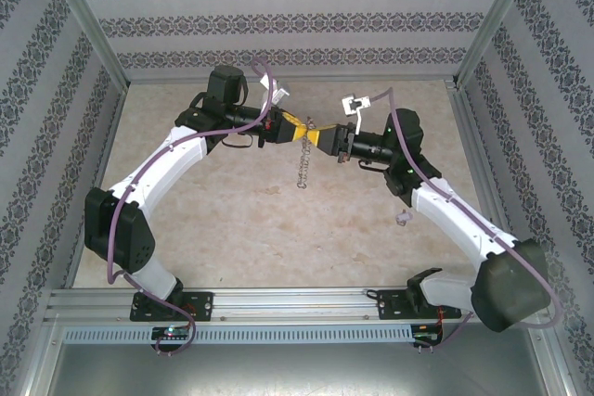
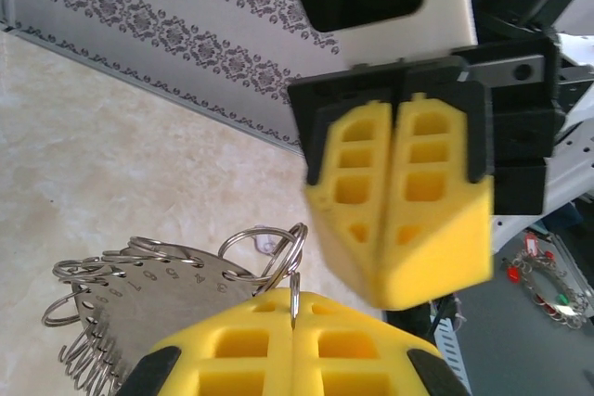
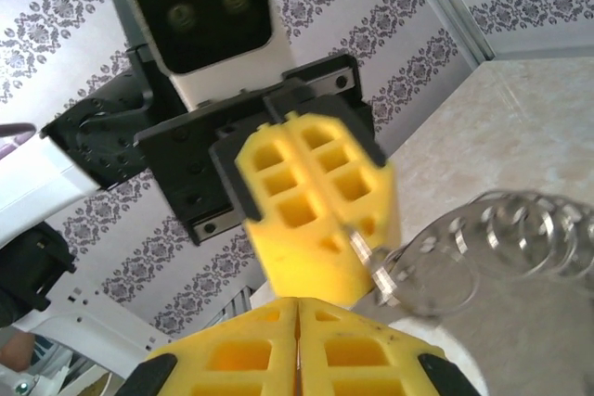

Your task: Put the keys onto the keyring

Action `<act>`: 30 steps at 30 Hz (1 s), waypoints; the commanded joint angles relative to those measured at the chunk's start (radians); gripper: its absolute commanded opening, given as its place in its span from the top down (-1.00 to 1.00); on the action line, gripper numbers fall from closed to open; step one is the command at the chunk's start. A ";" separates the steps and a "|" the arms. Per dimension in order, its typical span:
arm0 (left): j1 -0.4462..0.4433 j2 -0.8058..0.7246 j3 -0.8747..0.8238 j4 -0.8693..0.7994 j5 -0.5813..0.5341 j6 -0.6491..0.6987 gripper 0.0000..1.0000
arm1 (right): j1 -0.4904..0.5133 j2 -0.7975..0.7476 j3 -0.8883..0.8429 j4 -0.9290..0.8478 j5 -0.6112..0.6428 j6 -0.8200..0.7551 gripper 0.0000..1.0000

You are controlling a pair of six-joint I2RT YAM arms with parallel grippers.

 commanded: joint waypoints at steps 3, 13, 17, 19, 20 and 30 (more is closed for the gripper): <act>0.007 -0.048 0.001 -0.015 0.086 0.010 1.00 | -0.037 0.054 0.059 0.136 -0.010 0.052 0.77; 0.005 -0.057 -0.001 -0.035 0.100 0.026 1.00 | -0.035 0.054 0.044 0.159 -0.053 0.074 0.47; 0.005 -0.056 0.001 -0.028 0.100 0.022 1.00 | -0.027 0.048 0.039 0.154 -0.090 0.071 0.46; 0.005 -0.056 0.003 -0.019 0.099 0.013 1.00 | -0.021 0.047 0.039 0.146 -0.108 0.064 0.47; 0.005 -0.054 0.004 -0.020 0.098 0.012 1.00 | -0.018 0.046 0.038 0.144 -0.116 0.060 0.47; 0.003 -0.048 0.009 -0.026 0.093 0.010 1.00 | -0.053 -0.002 -0.009 0.125 -0.083 0.058 0.01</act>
